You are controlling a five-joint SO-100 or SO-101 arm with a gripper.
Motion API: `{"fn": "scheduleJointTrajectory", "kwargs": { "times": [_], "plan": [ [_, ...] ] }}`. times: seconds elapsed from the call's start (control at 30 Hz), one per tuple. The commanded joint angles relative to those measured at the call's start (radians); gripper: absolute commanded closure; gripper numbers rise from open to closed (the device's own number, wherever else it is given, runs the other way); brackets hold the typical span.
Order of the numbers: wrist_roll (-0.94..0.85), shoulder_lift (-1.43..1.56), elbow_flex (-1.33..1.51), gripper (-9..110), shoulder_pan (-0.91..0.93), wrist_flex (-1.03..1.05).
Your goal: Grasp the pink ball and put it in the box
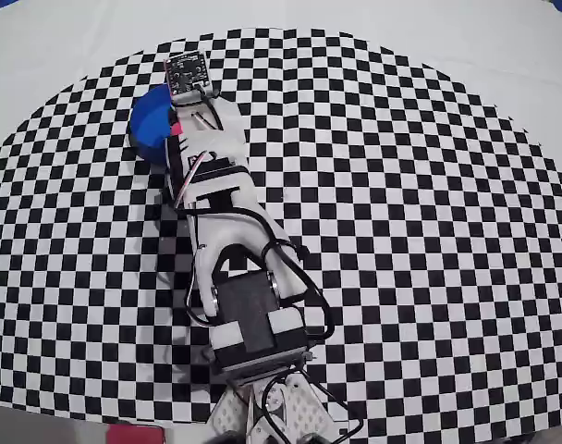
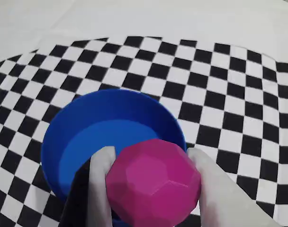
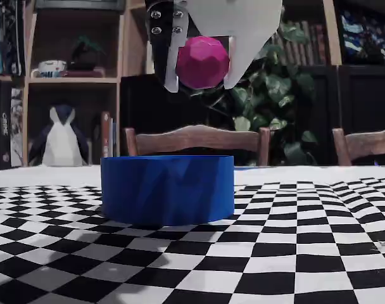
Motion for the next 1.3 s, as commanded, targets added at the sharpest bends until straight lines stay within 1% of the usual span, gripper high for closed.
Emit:
{"fn": "scheduleJointTrajectory", "kwargs": {
  "times": [0.0,0.73,1.27],
  "plan": [
    [0.002,0.057,-0.003,101,-0.015,-0.002],
    [0.000,0.006,-0.026,101,-0.069,-0.008],
    [-0.002,-0.123,-0.149,101,-0.072,-0.008]
  ]
}}
